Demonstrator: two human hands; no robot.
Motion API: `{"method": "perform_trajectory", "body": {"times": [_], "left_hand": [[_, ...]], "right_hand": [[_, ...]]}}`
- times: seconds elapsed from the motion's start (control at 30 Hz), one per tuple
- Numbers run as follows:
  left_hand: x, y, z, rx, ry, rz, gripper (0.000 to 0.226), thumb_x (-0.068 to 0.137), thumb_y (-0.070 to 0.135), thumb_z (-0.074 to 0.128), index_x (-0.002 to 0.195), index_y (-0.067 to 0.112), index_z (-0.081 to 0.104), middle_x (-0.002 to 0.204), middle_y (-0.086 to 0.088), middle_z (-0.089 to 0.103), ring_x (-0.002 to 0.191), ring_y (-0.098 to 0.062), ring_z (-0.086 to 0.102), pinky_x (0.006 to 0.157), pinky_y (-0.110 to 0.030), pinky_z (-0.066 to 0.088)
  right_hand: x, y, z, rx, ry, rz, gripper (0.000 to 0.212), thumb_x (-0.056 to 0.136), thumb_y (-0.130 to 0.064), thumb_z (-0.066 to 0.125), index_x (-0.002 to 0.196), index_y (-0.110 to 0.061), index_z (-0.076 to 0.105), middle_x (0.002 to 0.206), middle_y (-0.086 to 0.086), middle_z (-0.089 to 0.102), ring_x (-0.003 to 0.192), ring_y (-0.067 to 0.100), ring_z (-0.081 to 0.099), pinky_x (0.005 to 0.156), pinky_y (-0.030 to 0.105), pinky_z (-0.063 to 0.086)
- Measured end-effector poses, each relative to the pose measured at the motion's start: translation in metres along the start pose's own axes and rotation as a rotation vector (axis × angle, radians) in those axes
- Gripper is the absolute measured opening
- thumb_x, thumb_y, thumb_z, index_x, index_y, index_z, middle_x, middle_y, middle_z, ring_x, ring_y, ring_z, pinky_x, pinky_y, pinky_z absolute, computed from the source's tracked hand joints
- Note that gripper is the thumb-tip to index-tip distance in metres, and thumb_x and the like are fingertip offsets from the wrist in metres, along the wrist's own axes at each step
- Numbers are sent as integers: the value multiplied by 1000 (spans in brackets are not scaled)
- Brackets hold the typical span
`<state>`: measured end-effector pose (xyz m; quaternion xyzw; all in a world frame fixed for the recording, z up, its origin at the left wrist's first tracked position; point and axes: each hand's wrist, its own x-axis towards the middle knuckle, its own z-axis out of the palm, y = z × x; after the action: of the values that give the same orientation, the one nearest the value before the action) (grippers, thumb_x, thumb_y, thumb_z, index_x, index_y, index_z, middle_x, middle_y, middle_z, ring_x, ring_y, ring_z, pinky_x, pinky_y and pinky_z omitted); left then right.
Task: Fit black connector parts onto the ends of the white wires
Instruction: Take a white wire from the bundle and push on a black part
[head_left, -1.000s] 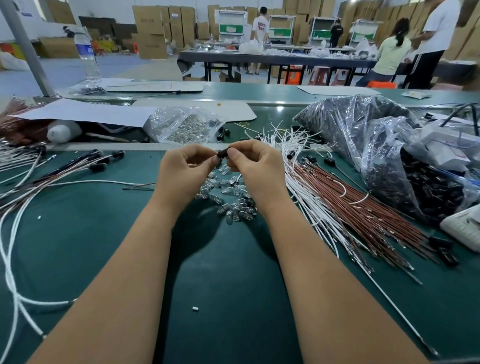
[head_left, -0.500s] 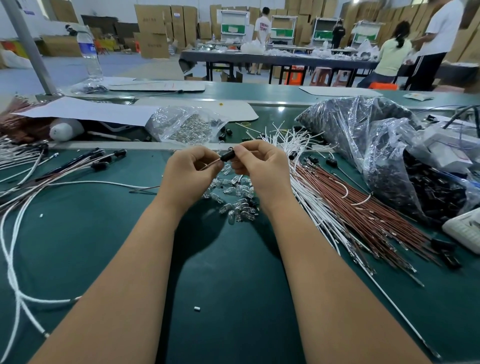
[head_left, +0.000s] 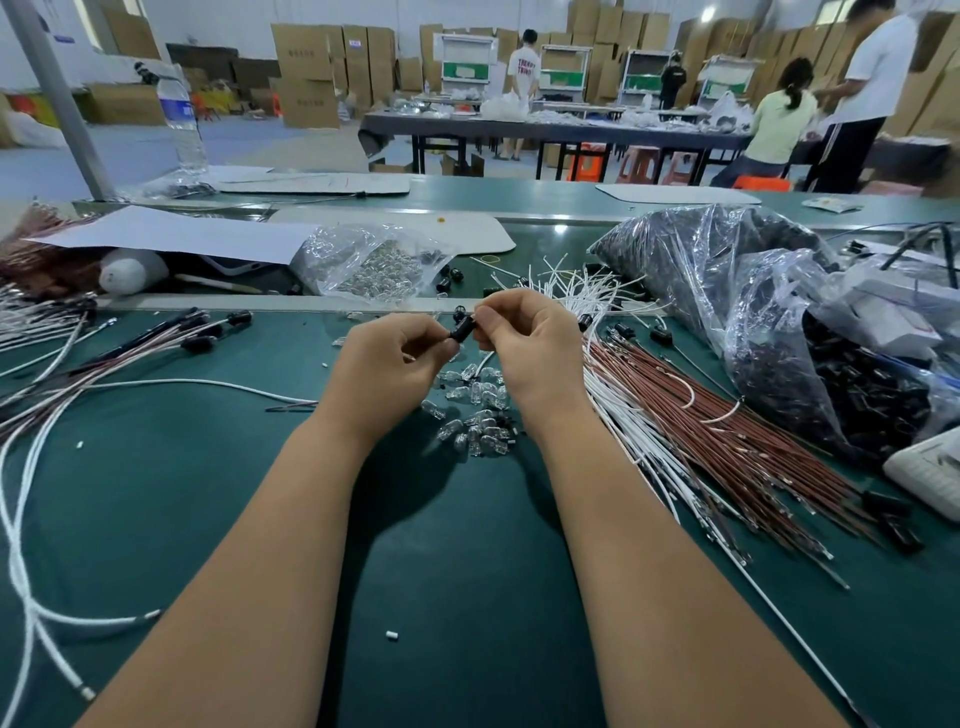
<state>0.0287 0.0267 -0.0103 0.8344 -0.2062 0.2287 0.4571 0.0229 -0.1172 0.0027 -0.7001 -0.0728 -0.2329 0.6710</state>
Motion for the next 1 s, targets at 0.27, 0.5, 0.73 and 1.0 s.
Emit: {"method": "perform_trajectory", "body": {"times": [0.27,0.5,0.73,1.0], "left_hand": [[-1,1,-3,-187,-27,-88,14,90,8,64,78,5,69,72,-28,60,61,-24,46,58,-38,40],[0,3,0,-234,13,-133,16,92,7,60,78,7,66,71,-16,67,64,-18,56,67,-42,52],[-1,1,2,-159,17,-100,15,91,3,59,81,14,65,65,-4,65,56,-13,56,60,-36,51],[-2,1,4,-121,-20,-116,13,90,10,63,78,13,64,67,-6,68,66,-29,65,69,-43,57]], "right_hand": [[-2,-1,1,97,17,95,20,89,-1,63,79,-18,64,66,-4,63,57,2,58,60,17,50],[-2,1,1,83,33,128,13,89,-2,64,82,-12,65,68,1,66,58,5,61,62,20,52],[-2,-2,1,-21,26,94,19,93,-5,60,77,-17,61,66,0,63,57,6,59,62,24,53],[-4,-1,4,-138,9,72,21,94,-10,58,77,-21,58,70,0,61,66,15,58,70,41,54]]}}
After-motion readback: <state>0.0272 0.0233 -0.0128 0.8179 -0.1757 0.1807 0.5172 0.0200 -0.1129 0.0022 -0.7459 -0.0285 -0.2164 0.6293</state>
